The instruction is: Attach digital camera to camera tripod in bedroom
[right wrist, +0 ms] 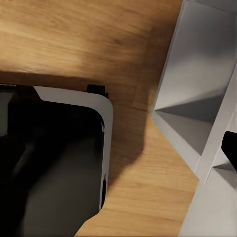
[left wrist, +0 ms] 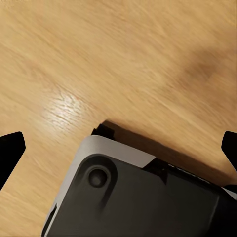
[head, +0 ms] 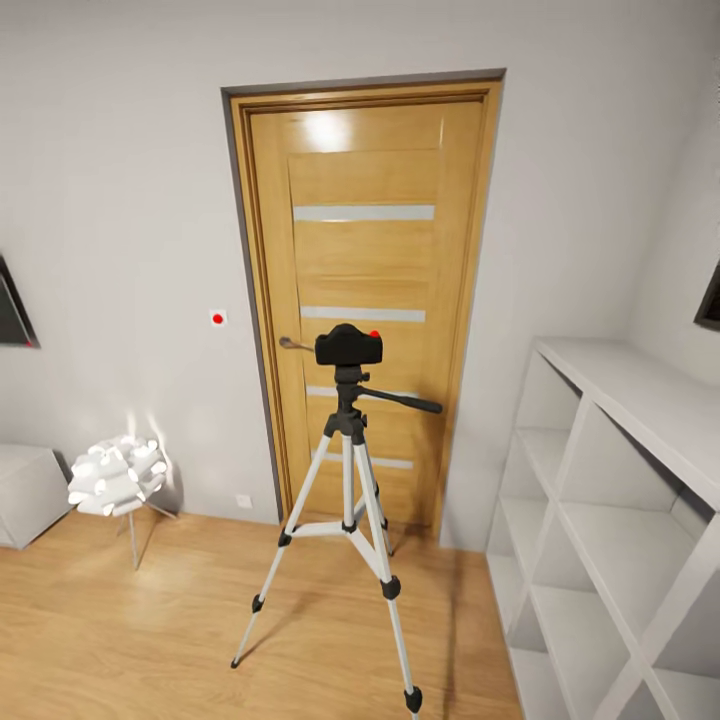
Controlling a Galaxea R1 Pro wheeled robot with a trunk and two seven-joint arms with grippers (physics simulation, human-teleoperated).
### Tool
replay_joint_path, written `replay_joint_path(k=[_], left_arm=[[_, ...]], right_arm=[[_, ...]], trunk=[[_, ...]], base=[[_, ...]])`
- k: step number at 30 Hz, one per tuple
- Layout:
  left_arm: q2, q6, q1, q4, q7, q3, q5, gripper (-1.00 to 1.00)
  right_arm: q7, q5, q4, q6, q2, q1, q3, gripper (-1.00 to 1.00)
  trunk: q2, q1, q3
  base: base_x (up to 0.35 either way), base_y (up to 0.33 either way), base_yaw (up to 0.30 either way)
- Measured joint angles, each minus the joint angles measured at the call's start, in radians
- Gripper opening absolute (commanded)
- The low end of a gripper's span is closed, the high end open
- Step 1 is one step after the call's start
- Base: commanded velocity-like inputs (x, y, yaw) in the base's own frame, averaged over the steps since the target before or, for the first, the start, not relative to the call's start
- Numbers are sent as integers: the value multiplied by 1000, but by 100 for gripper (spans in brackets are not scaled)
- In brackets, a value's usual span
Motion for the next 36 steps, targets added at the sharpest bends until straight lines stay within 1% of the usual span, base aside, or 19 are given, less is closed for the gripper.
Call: replay_joint_path(k=[36], left_arm=[[0, -1, 0, 0, 0, 0, 0, 100]], right_arm=[[0, 0, 1, 1, 0, 4, -1, 100]], trunk=[[0, 0, 58]], base=[[0, 0, 0]])
